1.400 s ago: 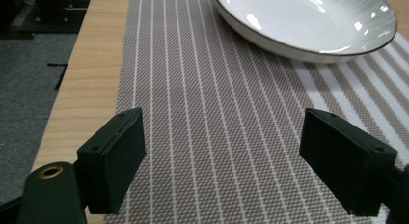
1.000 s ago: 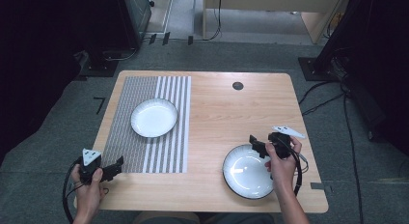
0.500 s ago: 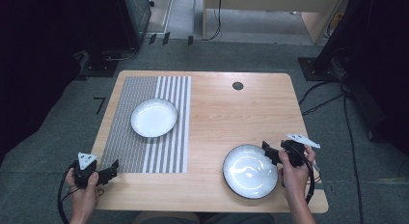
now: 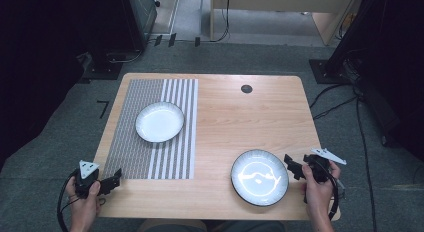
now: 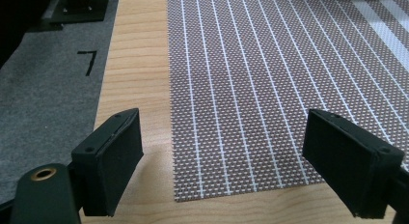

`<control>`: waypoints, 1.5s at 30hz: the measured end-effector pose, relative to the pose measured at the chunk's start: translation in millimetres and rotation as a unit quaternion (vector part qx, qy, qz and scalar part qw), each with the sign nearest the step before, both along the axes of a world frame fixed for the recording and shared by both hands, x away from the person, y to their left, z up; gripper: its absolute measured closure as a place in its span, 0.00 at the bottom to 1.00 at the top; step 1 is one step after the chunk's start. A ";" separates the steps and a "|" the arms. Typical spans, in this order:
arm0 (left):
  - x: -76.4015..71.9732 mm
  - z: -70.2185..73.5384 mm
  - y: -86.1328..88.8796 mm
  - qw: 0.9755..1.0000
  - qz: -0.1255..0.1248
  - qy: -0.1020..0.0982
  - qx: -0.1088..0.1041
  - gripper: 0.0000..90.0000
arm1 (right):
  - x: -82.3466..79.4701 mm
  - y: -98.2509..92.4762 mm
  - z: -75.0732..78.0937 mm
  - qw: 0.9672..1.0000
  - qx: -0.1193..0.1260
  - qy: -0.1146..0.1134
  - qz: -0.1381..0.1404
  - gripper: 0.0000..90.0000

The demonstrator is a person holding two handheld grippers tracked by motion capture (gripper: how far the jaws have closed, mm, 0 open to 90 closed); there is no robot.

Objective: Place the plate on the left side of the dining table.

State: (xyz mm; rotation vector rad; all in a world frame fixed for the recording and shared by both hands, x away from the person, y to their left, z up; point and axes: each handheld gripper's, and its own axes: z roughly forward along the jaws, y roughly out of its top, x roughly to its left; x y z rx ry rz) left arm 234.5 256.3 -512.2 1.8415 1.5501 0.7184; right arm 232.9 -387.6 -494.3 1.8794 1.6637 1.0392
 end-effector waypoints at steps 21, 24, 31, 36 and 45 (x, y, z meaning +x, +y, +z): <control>1.2 -3.3 -3.5 1.000 -0.015 0.017 0.005 0.16 | -32.9 -41.7 -24.9 0.999 -0.031 0.018 -0.010 0.22; 1.5 -3.6 -2.4 1.000 -0.018 0.021 -0.001 0.16 | -35.2 -42.7 -25.0 0.999 -0.038 0.021 0.001 0.22; 2.1 -4.0 -0.9 1.000 -0.021 0.022 -0.006 0.16 | -41.6 -43.6 -27.0 0.998 -0.063 0.017 -0.003 0.21; 1.8 -4.3 -0.8 1.000 -0.022 0.021 -0.007 0.16 | -41.2 -32.7 -30.8 0.993 -0.113 0.019 0.007 0.16; 1.6 -4.6 -0.7 1.000 -0.021 0.020 -0.007 0.16 | -41.2 -32.5 -30.8 0.993 -0.113 0.019 0.006 0.15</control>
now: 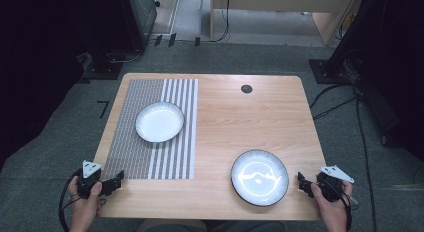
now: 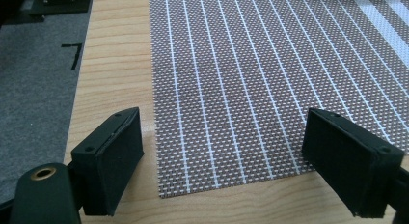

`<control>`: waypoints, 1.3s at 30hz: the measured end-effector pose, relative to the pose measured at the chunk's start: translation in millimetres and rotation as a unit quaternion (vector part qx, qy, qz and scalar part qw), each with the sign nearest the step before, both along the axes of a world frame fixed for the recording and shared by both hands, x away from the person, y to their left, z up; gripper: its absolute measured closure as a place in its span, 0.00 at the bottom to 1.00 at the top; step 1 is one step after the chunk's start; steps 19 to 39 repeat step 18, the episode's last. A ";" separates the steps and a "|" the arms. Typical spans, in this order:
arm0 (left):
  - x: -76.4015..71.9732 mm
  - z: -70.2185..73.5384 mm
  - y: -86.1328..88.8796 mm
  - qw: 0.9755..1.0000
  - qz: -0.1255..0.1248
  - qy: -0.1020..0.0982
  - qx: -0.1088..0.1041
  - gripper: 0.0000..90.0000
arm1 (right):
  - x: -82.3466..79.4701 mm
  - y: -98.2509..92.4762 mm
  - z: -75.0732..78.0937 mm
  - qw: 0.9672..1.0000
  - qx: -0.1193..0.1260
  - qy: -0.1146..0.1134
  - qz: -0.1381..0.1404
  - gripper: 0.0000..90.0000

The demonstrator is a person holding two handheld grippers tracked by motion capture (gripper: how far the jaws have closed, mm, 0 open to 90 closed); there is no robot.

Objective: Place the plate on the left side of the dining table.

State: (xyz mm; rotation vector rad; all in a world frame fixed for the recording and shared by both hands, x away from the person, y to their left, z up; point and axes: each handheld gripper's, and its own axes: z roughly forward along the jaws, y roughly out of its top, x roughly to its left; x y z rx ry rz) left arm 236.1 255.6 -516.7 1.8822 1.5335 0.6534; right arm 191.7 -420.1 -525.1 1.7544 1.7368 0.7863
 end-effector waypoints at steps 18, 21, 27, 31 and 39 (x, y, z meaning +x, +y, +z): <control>-0.3 -1.2 -0.1 1.000 0.002 -0.005 -0.002 0.15 | 0.6 1.0 -0.2 1.000 -0.001 -0.001 -0.005 0.15; -0.3 -1.2 -0.1 1.000 0.002 -0.005 -0.002 0.15 | 0.6 1.0 -0.2 1.000 -0.001 -0.001 -0.005 0.15; -0.3 -1.2 -0.1 1.000 0.002 -0.005 -0.002 0.15 | 0.6 1.0 -0.2 1.000 -0.001 -0.001 -0.005 0.15; -0.3 -1.2 -0.1 1.000 0.002 -0.005 -0.002 0.15 | 0.6 1.0 -0.2 1.000 -0.001 -0.001 -0.005 0.15; -0.3 -1.2 -0.1 1.000 0.002 -0.005 -0.002 0.15 | 0.6 1.0 -0.2 1.000 -0.001 -0.001 -0.005 0.15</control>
